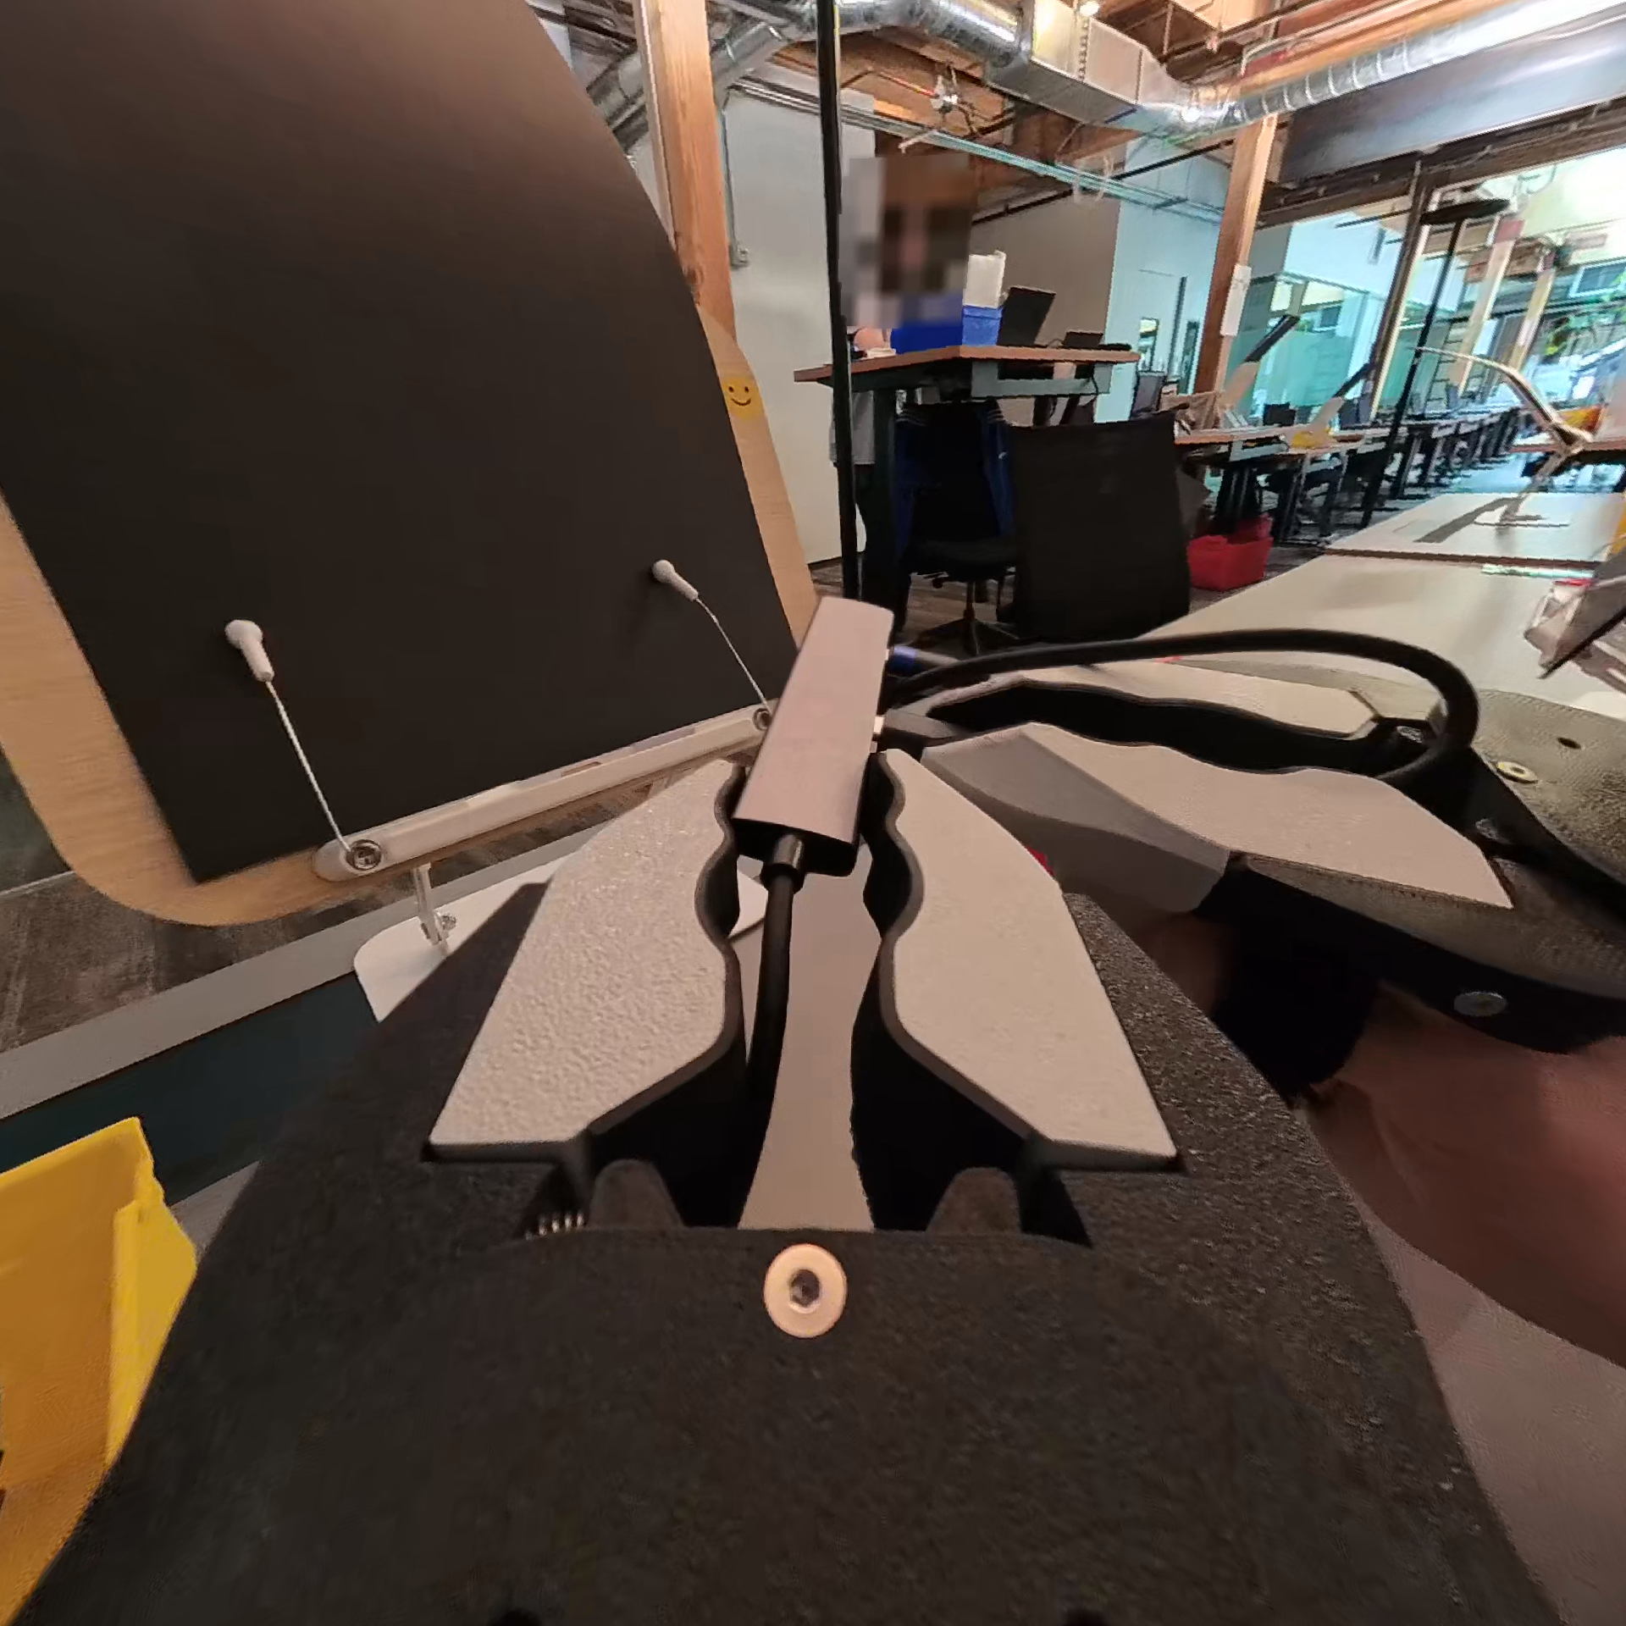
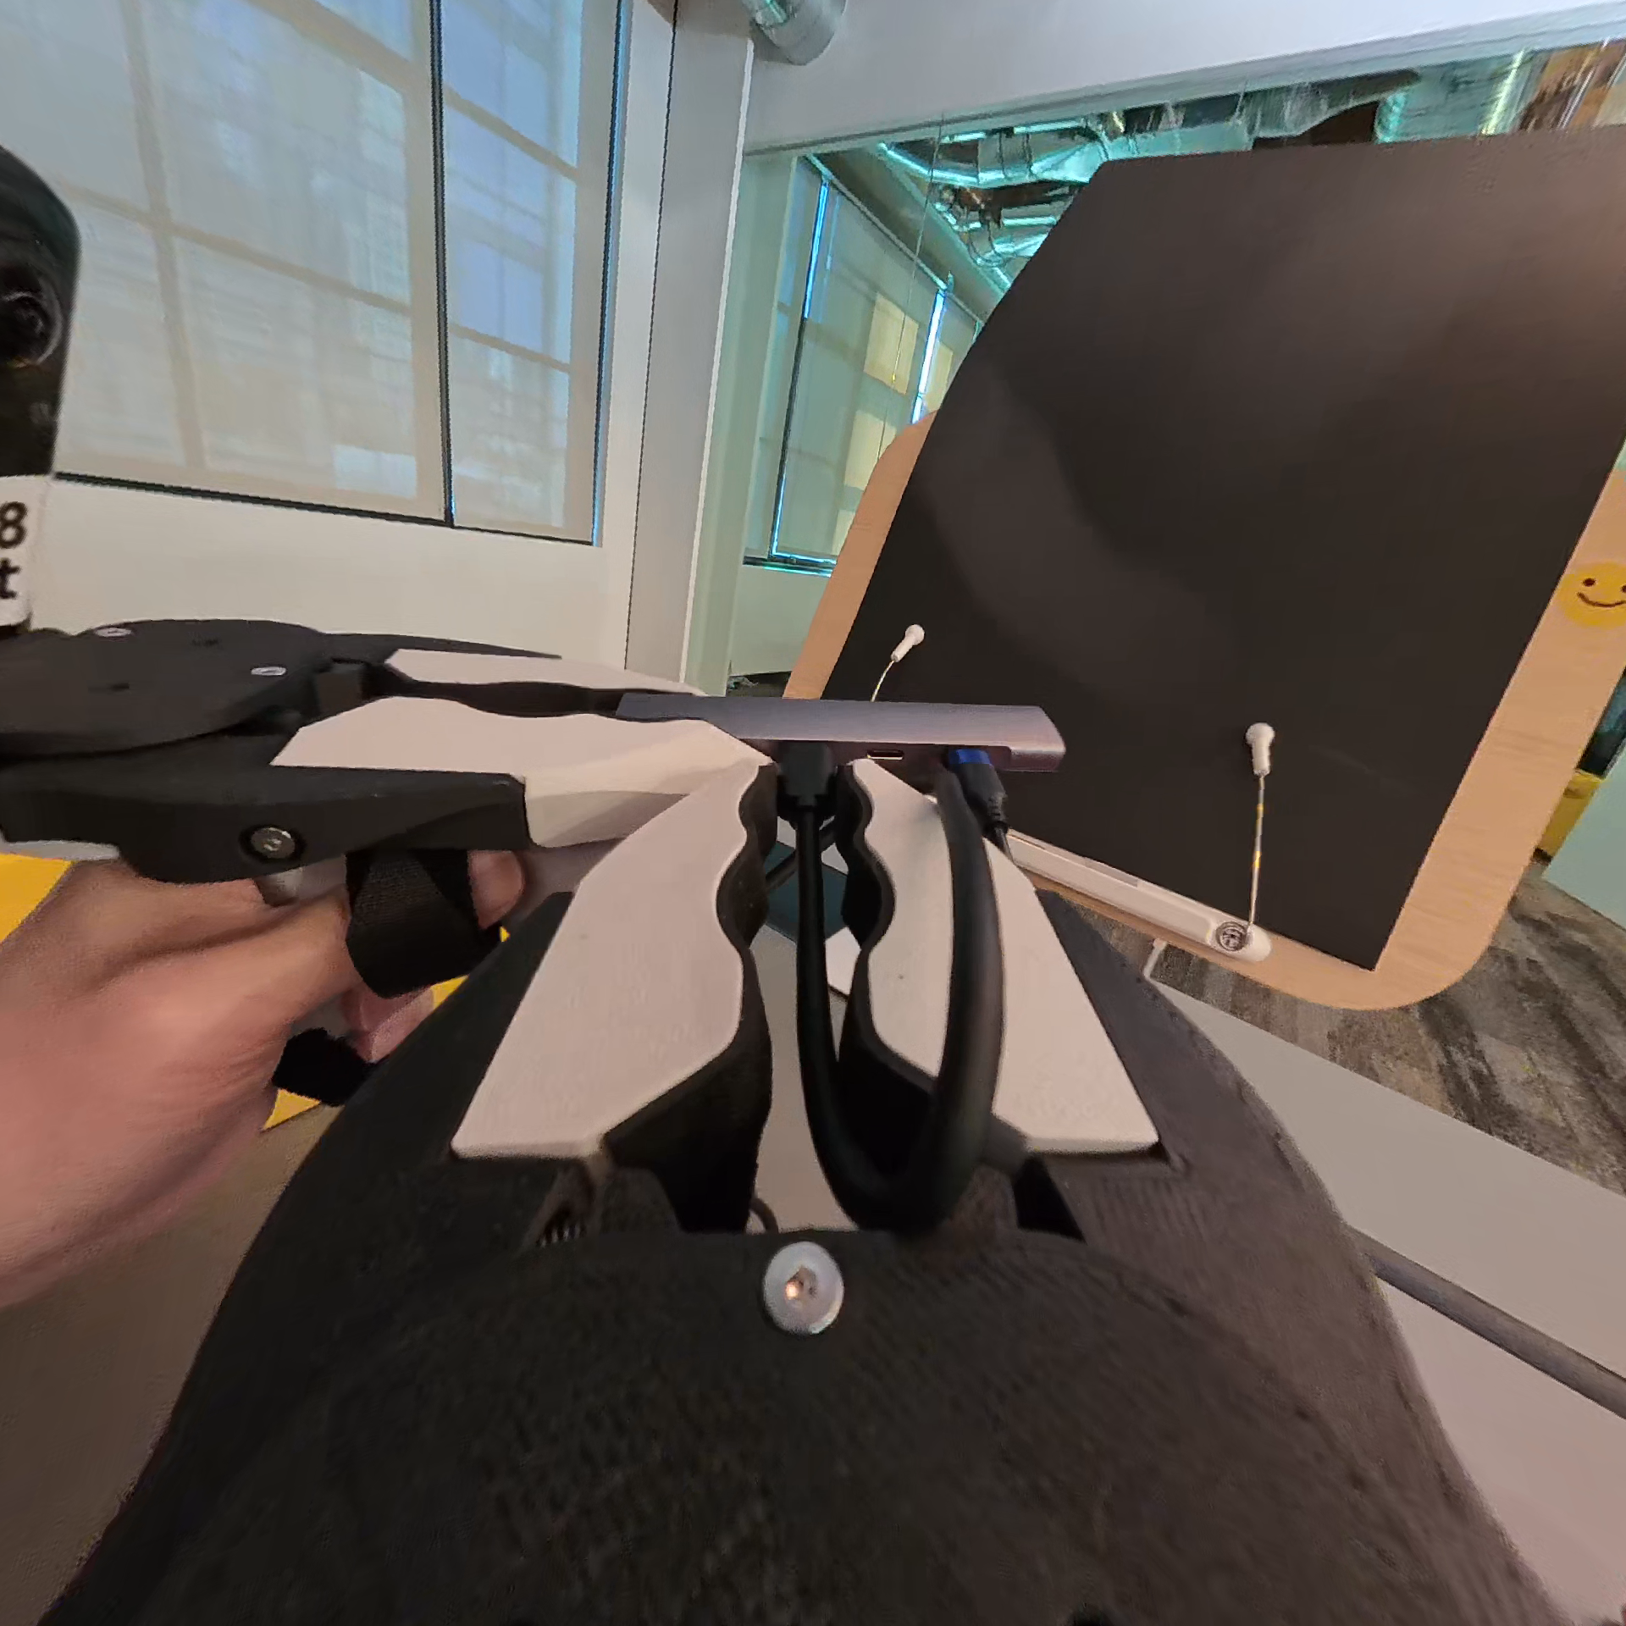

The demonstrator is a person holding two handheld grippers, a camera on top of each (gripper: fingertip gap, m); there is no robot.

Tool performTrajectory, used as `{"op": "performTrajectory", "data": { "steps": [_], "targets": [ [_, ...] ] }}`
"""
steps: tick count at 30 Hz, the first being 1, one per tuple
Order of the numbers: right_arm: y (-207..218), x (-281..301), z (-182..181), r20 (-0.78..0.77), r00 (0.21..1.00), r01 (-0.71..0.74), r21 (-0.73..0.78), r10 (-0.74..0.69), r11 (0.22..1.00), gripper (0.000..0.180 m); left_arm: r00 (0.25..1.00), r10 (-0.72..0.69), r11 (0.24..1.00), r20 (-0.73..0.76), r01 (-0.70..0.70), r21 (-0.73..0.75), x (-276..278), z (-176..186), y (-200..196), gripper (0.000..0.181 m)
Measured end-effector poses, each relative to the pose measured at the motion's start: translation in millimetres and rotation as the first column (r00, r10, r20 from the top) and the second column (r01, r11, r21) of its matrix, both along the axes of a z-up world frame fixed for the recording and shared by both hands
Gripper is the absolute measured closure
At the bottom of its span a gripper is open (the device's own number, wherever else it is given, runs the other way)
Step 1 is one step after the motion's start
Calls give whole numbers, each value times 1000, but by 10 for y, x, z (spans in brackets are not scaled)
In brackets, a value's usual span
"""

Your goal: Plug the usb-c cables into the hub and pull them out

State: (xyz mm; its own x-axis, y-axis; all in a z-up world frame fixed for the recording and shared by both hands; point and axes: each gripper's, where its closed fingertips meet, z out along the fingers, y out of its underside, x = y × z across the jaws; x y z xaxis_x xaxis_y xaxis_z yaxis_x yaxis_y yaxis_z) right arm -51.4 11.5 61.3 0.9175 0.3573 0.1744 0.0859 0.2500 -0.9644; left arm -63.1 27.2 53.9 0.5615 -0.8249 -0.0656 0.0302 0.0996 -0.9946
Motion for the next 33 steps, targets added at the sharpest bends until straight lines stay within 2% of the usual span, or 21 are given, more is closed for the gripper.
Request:
{"op": "performTrajectory", "data": {
  "steps": [6,7,8,9,11,12,14,17,19,21,22,23,24,29,33],
  "targets": [
    [-77,-3,69,44,999,-24,14,23,1000,165,996,-84,996,11,85,-12,20,62,-59,156],
    [-143,-56,98,61,995,-83,32,81,996,165,999,-33,999,19,34,-12,-43,83,8,156],
    [-218,-90,107,71,991,-112,41,109,993,165,995,87,996,53,-86,-22,-226,110,199,157],
    [-253,-68,92,110,991,-87,57,81,995,165,982,146,988,123,-138,-73,-452,149,381,157],
    [-275,57,132,110,994,-32,94,22,995,165,936,-56,975,346,125,-182,-620,397,355,157],
    [-266,69,146,95,995,-50,76,42,996,165,924,-95,968,371,173,-183,-647,484,312,157],
    [-237,102,172,69,996,-59,61,54,996,165,945,-92,982,313,139,-129,-590,552,216,157],
    [-263,82,239,46,994,-102,68,99,992,165,961,-131,982,245,160,-101,-349,528,21,157],
    [-335,20,299,40,984,-175,68,172,982,166,975,-98,990,200,116,-83,-282,475,-5,156],
    [-389,-131,250,46,946,-319,-42,321,947,166,976,-56,993,210,77,-91,-323,474,30,156],
    [-448,-236,181,31,901,-423,-150,432,893,165,975,-32,994,219,54,-96,-362,480,59,157],
    [-585,-324,213,-3,840,-534,-175,542,827,165,974,-2,994,225,26,-104,-409,484,97,157],
    [-692,-340,275,-24,808,-582,-184,589,792,166,972,26,993,233,1,-116,-458,490,130,157],
    [-1011,-66,837,75,850,-510,-136,522,849,165,961,134,980,243,-91,-177,-670,480,296,156],
    [-1049,253,1450,92,876,-459,-143,474,877,165,968,139,976,209,-98,-195,-643,410,326,156]
  ]
}}
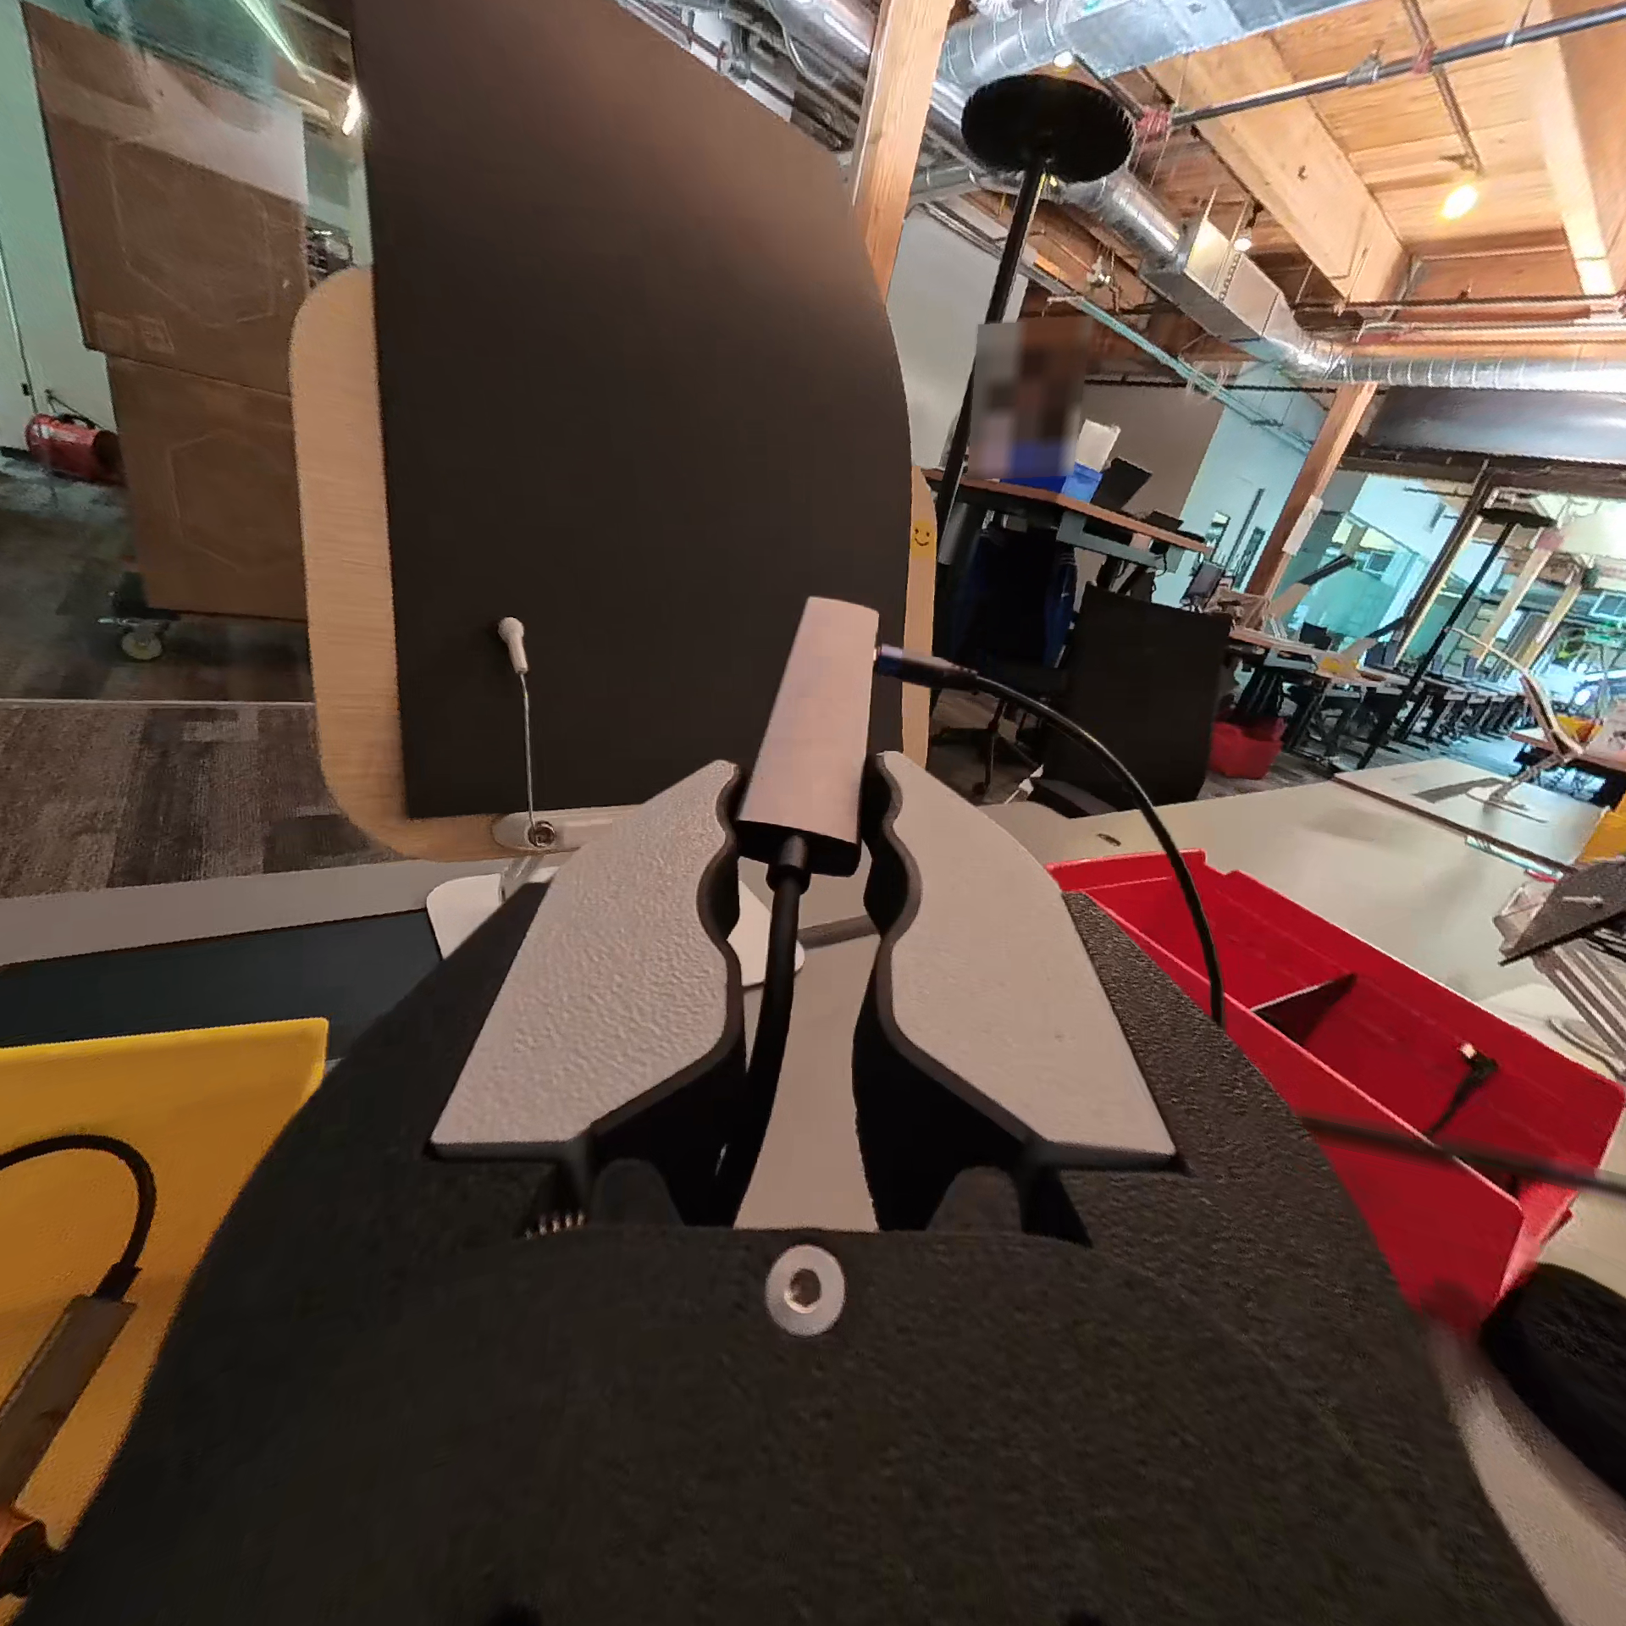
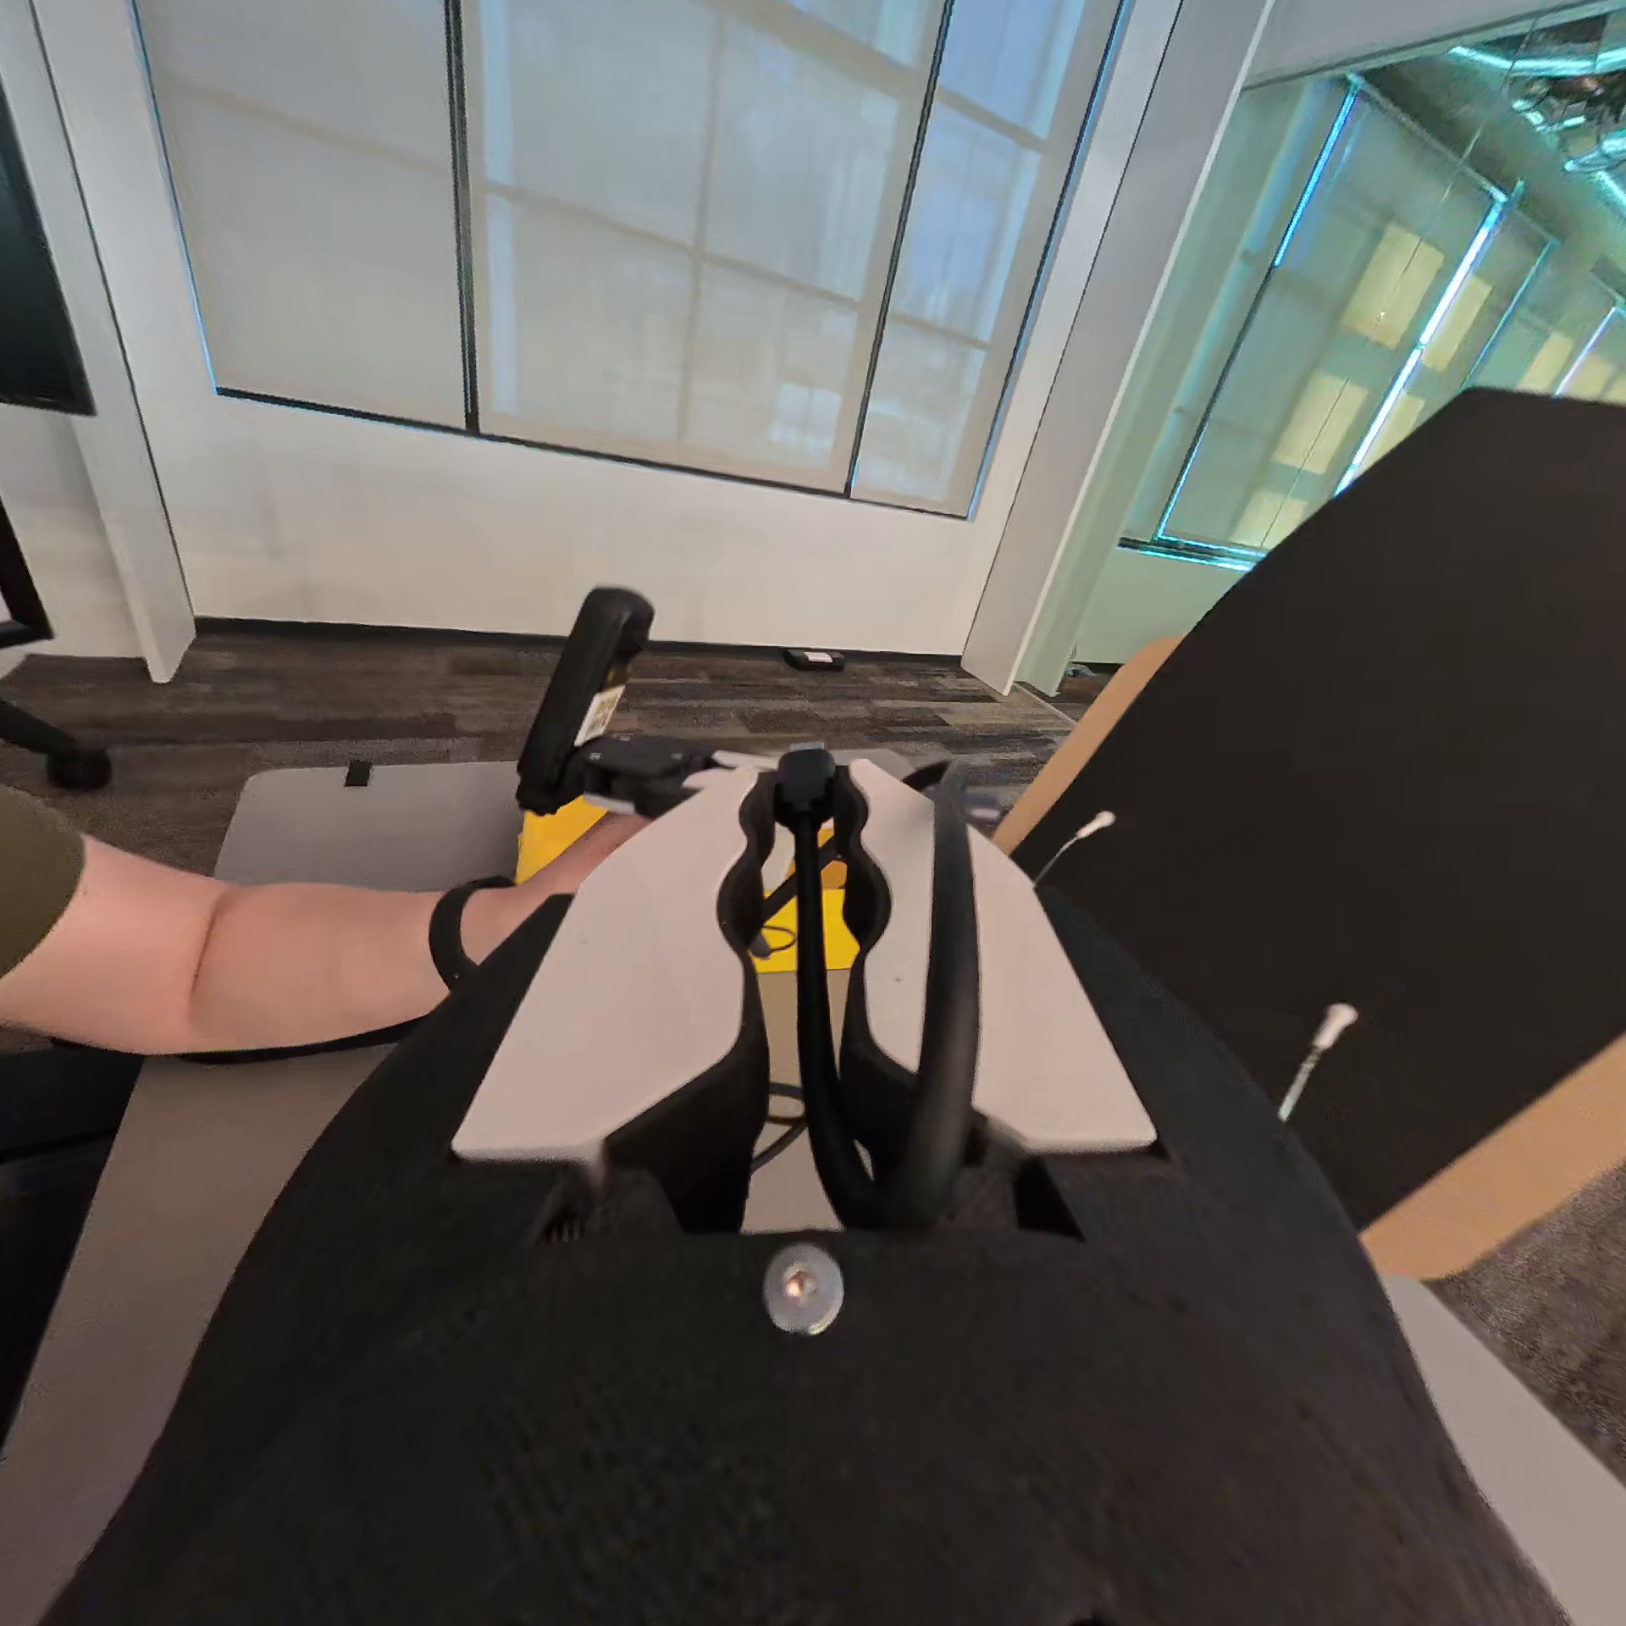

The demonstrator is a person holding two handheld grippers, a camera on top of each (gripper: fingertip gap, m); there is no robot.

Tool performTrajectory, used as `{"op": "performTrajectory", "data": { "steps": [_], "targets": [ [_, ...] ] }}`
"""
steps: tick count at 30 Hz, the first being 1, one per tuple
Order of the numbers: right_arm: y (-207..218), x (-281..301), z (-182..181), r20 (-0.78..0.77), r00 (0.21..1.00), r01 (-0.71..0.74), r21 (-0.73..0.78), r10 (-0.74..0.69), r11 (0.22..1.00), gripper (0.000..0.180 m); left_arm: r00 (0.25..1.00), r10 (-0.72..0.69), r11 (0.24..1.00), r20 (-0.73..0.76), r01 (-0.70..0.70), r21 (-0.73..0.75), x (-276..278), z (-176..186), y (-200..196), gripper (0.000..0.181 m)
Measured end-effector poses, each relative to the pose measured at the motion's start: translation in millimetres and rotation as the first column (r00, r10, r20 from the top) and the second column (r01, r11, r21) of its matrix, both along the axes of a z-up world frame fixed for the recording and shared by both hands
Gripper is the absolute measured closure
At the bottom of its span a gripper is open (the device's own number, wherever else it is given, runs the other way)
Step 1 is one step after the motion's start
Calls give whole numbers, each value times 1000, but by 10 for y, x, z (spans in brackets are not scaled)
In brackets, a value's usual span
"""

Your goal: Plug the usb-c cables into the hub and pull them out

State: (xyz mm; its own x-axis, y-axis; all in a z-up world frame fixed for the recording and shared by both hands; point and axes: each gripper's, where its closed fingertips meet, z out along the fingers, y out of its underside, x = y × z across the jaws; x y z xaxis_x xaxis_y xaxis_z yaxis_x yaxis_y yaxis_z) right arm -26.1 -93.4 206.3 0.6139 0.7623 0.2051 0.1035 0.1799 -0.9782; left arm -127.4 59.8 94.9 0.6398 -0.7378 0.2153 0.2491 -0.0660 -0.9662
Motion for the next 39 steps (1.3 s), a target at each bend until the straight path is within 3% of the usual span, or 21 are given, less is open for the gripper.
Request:
{"op": "performTrajectory", "data": {
  "steps": [4,10,17,19,23,30,34,39],
  "targets": [
    [-66,245,639,4,1000,24,-7,-24,1000,166,999,15,1000,-37,-14,3,20,-48,32,156],
    [-44,850,1390,24,977,209,45,-210,977,165,998,-13,1000,-59,12,-4,79,-84,17,156],
    [-128,1697,1851,-120,929,358,65,-349,931,165,996,-25,1000,-86,25,-6,136,-121,-1,156],
    [-126,1942,1858,-149,912,393,43,-383,919,165,996,-28,1000,-81,27,-9,133,-123,3,157],
    [-42,2287,1471,-102,904,408,-84,-416,909,165,997,-23,1000,-79,23,-7,119,-118,10,156],
    [-51,2823,954,-195,860,448,-152,-471,881,165,996,-26,1000,-83,26,1,142,-126,-4,156],
    [-209,2983,1332,-405,838,355,-102,-364,929,165,999,-12,1000,-48,13,10,101,-90,1,156],
    [-321,2919,1789,-366,857,371,-47,-361,928,164,997,17,1000,75,-18,5,-86,11,61,157]
  ]
}}
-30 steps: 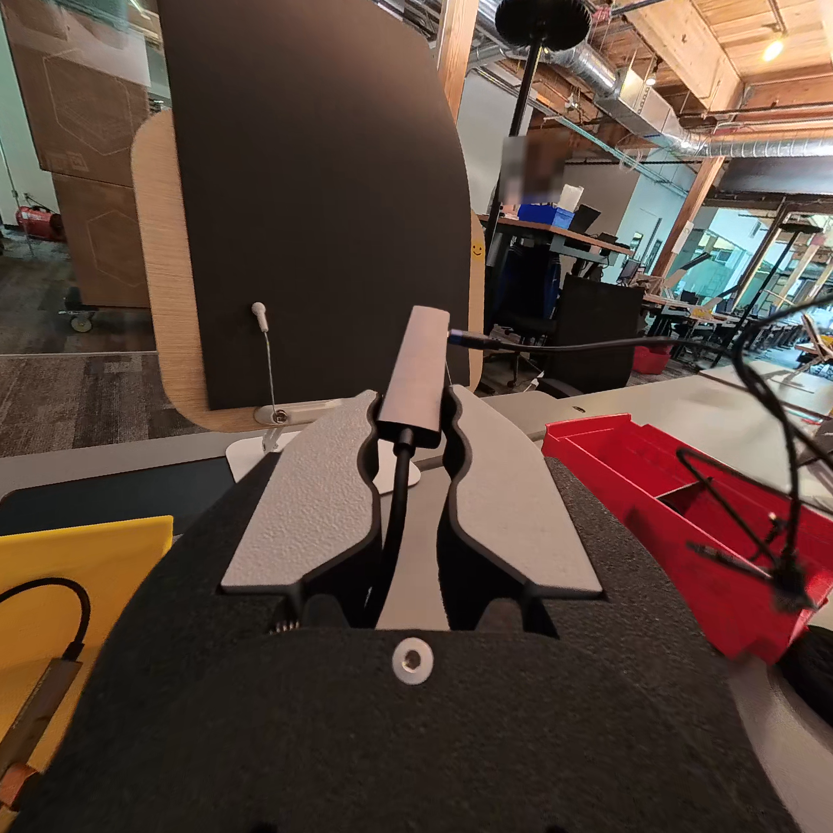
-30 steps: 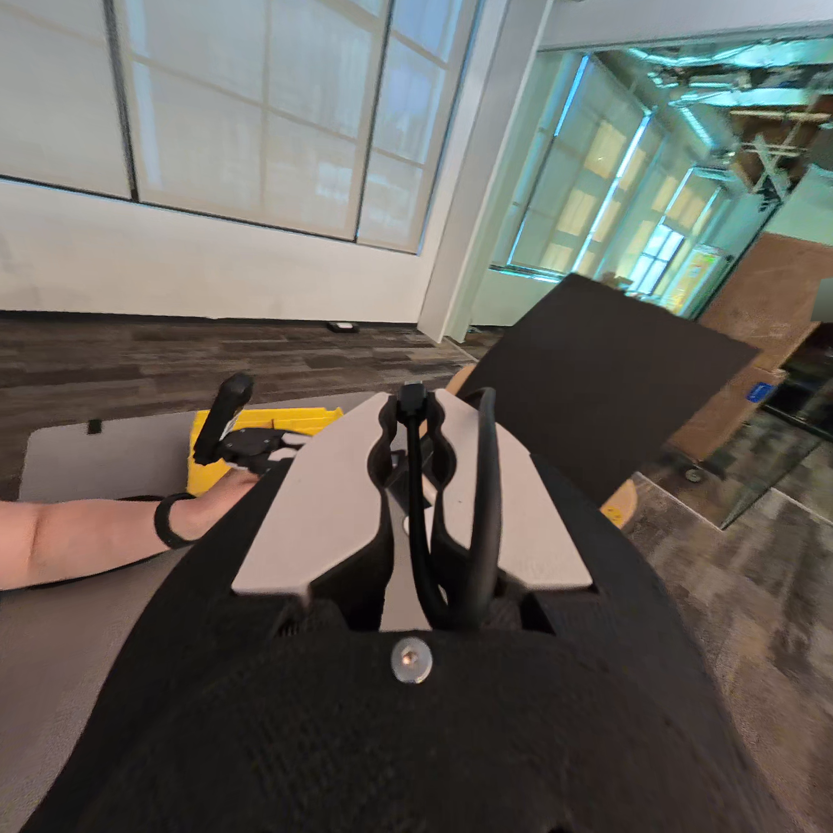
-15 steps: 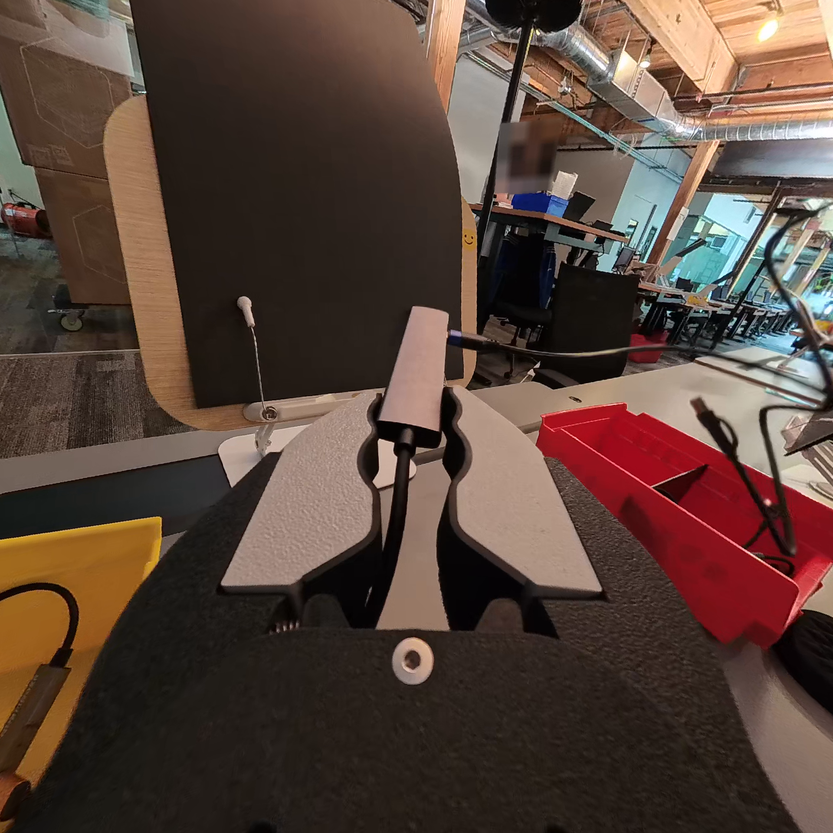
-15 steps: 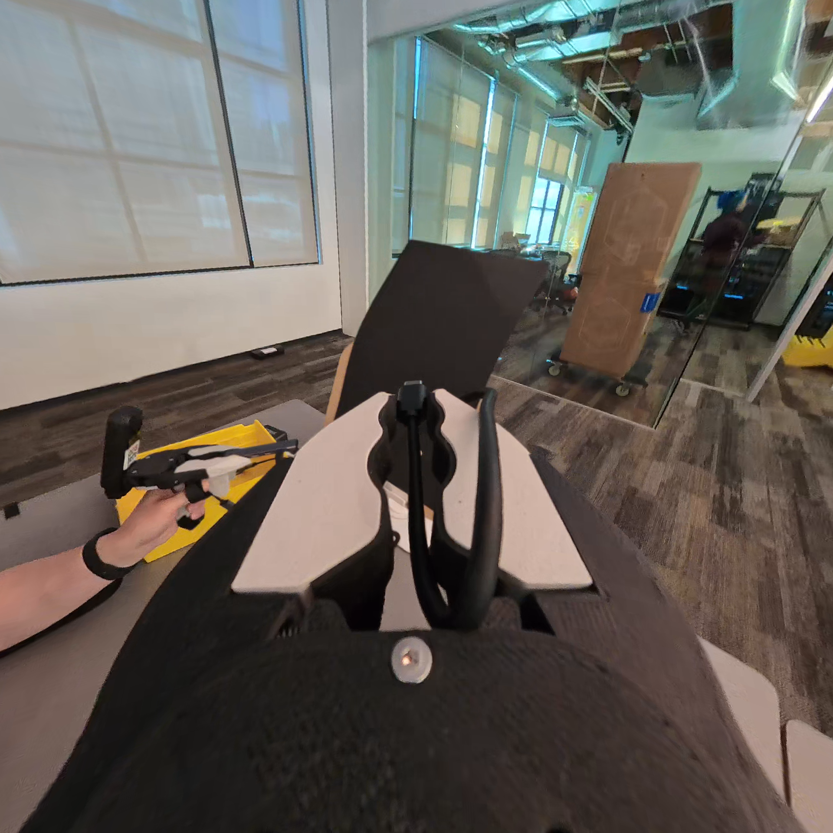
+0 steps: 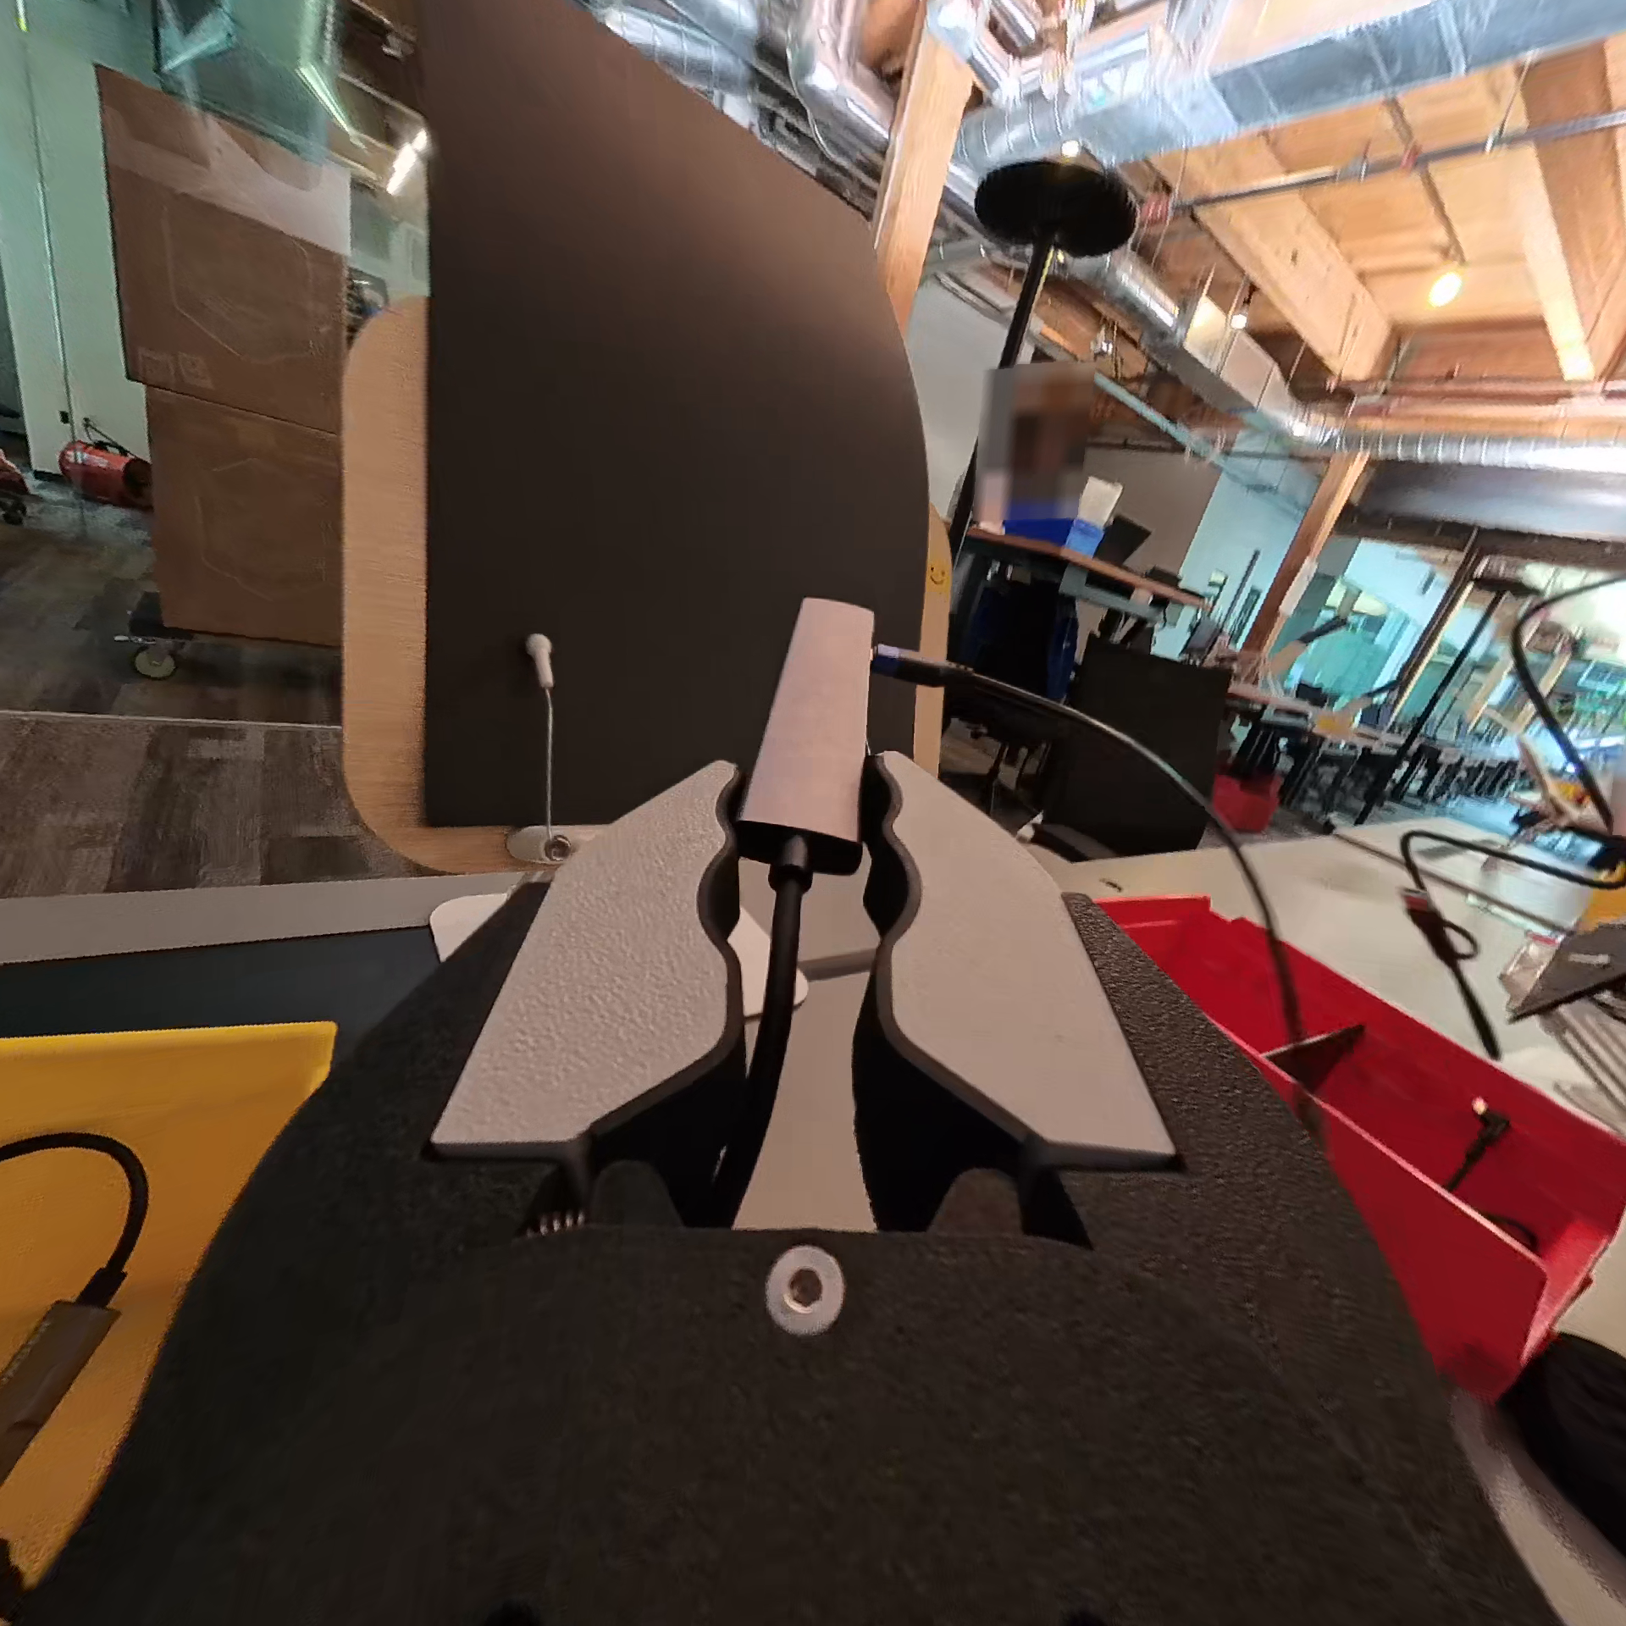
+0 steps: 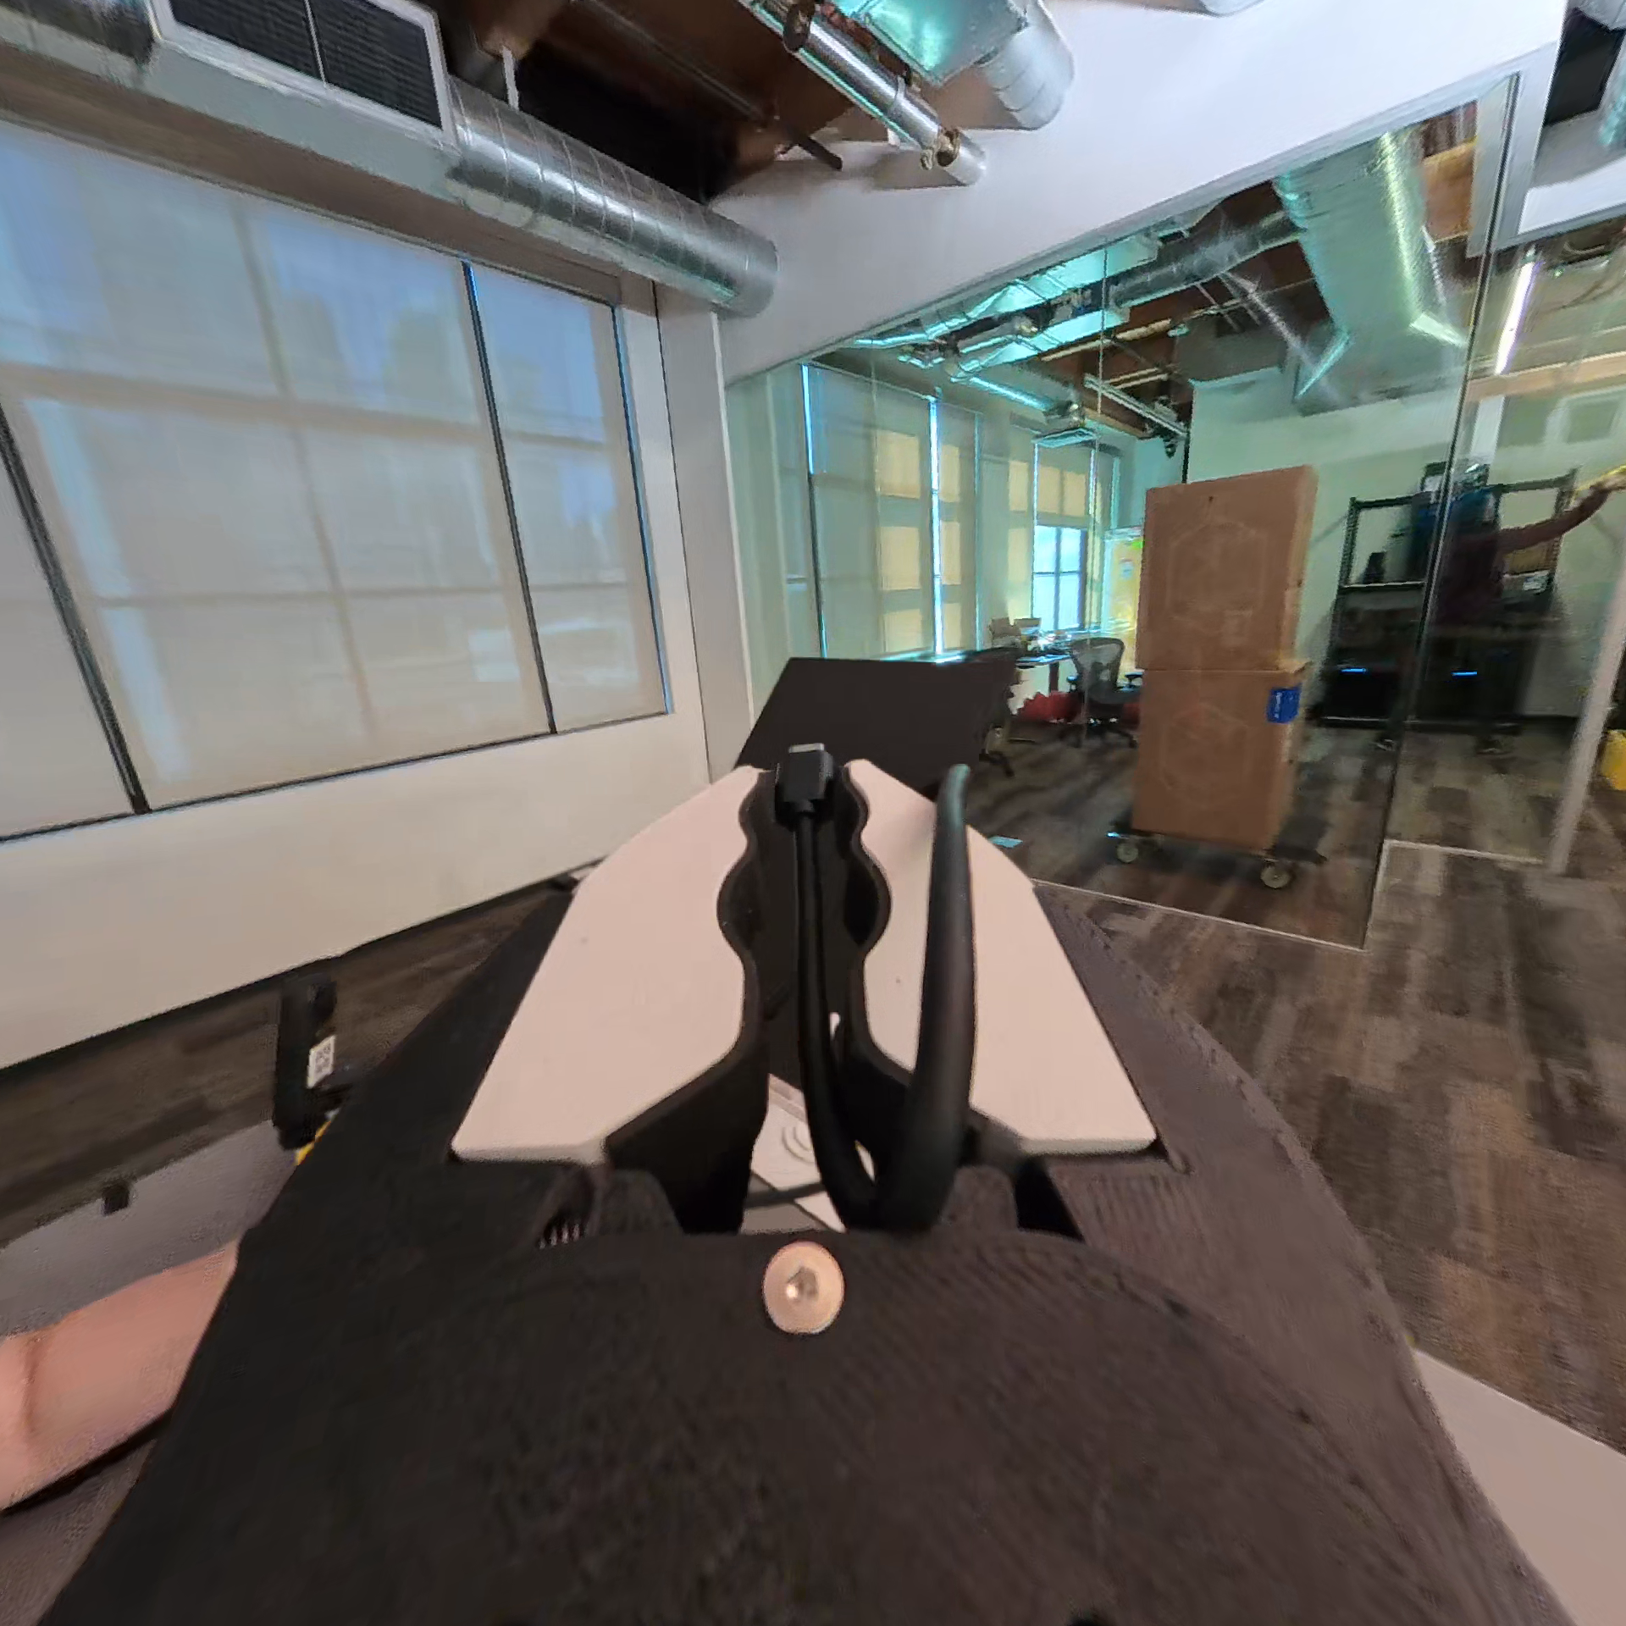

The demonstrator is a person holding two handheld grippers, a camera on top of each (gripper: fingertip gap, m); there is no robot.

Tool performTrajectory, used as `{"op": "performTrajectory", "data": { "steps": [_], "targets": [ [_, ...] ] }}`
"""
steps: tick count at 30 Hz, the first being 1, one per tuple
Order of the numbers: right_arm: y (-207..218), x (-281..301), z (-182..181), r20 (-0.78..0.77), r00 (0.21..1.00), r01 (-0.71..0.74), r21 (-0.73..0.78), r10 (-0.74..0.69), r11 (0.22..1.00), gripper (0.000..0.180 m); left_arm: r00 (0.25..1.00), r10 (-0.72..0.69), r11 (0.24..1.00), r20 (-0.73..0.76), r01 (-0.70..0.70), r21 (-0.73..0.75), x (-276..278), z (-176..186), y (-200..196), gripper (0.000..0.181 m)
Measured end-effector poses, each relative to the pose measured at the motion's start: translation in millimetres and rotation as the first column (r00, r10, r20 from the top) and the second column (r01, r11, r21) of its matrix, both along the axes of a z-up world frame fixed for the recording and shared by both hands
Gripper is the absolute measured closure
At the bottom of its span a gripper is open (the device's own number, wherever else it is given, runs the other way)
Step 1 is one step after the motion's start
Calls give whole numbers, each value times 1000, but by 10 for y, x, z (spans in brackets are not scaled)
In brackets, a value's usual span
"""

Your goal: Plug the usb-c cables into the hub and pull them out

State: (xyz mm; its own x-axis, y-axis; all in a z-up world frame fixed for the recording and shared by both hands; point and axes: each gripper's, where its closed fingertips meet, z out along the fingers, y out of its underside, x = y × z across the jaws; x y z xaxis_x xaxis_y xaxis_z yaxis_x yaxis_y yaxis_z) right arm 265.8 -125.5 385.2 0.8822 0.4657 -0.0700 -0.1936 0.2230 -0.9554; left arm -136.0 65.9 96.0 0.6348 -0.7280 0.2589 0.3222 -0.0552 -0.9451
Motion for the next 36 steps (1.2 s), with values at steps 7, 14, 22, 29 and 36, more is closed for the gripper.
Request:
{"op": "performTrajectory", "data": {
  "steps": [7,14,22,29,36],
  "targets": [
    [21,37,12,90,990,115,-81,-108,990,166,999,-41,998,-24,40,-47,62,-93,33,157],
    [-19,199,-58,27,994,109,-84,-107,991,166,996,-64,998,-56,62,-31,142,-84,-40,157],
    [139,-50,-568,54,997,-43,-190,55,981,166,994,-82,996,-67,80,-33,175,-86,-63,157],
    [238,-379,-1258,42,962,-249,-279,271,928,166,988,-107,994,-108,105,-26,298,-136,-124,157],
    [110,-419,-2649,56,903,-314,-591,427,743,166,984,-145,989,-99,143,-23,348,-79,-207,157]
  ]
}}
